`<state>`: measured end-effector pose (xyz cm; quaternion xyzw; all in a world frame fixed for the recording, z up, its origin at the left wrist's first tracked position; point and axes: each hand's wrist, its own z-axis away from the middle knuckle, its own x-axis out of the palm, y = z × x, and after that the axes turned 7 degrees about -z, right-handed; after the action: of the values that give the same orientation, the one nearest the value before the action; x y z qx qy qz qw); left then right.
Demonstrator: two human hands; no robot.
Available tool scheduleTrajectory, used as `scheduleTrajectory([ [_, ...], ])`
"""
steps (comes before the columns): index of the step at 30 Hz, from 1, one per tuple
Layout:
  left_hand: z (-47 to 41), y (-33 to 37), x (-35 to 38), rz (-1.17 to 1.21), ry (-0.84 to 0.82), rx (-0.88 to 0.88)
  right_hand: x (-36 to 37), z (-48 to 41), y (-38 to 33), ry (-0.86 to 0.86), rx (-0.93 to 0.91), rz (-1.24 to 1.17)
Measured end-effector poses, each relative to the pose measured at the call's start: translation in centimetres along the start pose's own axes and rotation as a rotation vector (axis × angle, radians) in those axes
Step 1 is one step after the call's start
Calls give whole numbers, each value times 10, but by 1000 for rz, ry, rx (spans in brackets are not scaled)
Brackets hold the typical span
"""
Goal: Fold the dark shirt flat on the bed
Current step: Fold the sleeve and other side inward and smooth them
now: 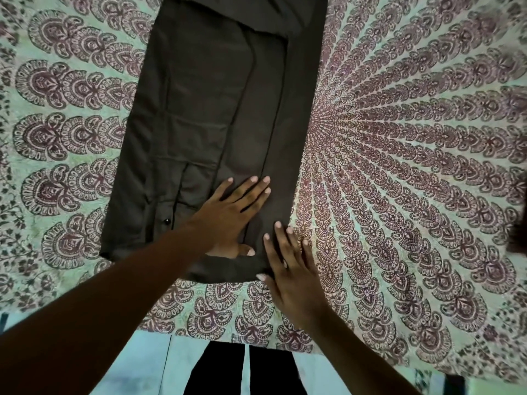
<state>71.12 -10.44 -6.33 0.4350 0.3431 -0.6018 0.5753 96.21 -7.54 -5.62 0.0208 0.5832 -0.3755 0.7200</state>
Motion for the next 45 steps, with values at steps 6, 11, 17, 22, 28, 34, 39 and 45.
scheduleTrajectory([
  [6, 0, 0, -21, 329, 121, -83, -39, -24, 8, 242, -37, -117],
  [11, -11, -11, -56, 721, 216, -384, -82, -82, 17, 387, -14, -197],
  [17, -48, -67, -79, 796, 441, -576, -113, -168, 23, 345, -1, -363],
  [22, -80, -147, -91, 752, 546, -674, -127, -252, 15, 390, 25, -353],
  [28, -100, -267, -125, 757, 514, -807, -163, -361, -3, 366, 51, -10],
  [34, -111, -391, -137, 617, 440, -989, -191, -463, -28, 241, 194, -15],
  [39, -114, -470, -129, 593, 380, -1206, -184, -495, -32, 234, 301, 69],
  [45, -120, -509, -119, 584, 374, -1360, -164, -500, -26, 332, 302, 126],
])
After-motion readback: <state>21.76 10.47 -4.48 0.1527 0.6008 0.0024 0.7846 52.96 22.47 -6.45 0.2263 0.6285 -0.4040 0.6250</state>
